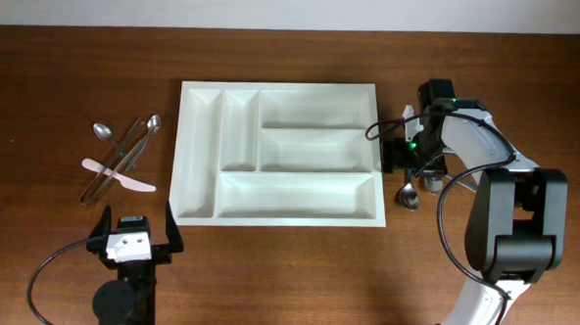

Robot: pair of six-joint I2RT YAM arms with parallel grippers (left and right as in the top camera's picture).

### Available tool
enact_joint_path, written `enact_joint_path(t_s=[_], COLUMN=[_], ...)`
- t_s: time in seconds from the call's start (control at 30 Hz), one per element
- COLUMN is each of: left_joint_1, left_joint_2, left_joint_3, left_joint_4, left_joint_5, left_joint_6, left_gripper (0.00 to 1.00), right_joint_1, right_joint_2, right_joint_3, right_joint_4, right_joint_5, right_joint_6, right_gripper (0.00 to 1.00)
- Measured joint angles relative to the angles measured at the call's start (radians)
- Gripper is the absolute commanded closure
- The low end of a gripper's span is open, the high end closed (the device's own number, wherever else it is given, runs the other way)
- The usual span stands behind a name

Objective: Pack container
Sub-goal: 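Lower the right gripper and close it on a silver spoon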

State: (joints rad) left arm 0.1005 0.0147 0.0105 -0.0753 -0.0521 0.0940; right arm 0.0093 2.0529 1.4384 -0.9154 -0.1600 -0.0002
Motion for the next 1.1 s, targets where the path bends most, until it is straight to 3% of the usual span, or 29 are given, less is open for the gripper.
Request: enact_joint_path(t_s=[0.53,0.83,1.1], left_joint_1=[0.0,0.0,0.0], left_joint_2=[0.0,0.0,0.0], left_joint_3=[0.0,0.0,0.0], left_joint_4=[0.0,0.0,0.0], left_joint_5=[0.0,0.0,0.0], left_joint_6=[0.0,0.0,0.0], left_gripper=[0.01,0.01,0.01], right_joint_1=[0.0,0.0,0.001], right_joint_2=[-0.007,-0.051,-0.054], right_joint_3=[-0.05,-0.129,-0.139], right_joint_4=[0.064,0.159,0.175], right_joint_5=[0.009,0.047,0.086], right_joint_6=[0.016,0.084,0.13], right_gripper=[0.19,0.3,0.5])
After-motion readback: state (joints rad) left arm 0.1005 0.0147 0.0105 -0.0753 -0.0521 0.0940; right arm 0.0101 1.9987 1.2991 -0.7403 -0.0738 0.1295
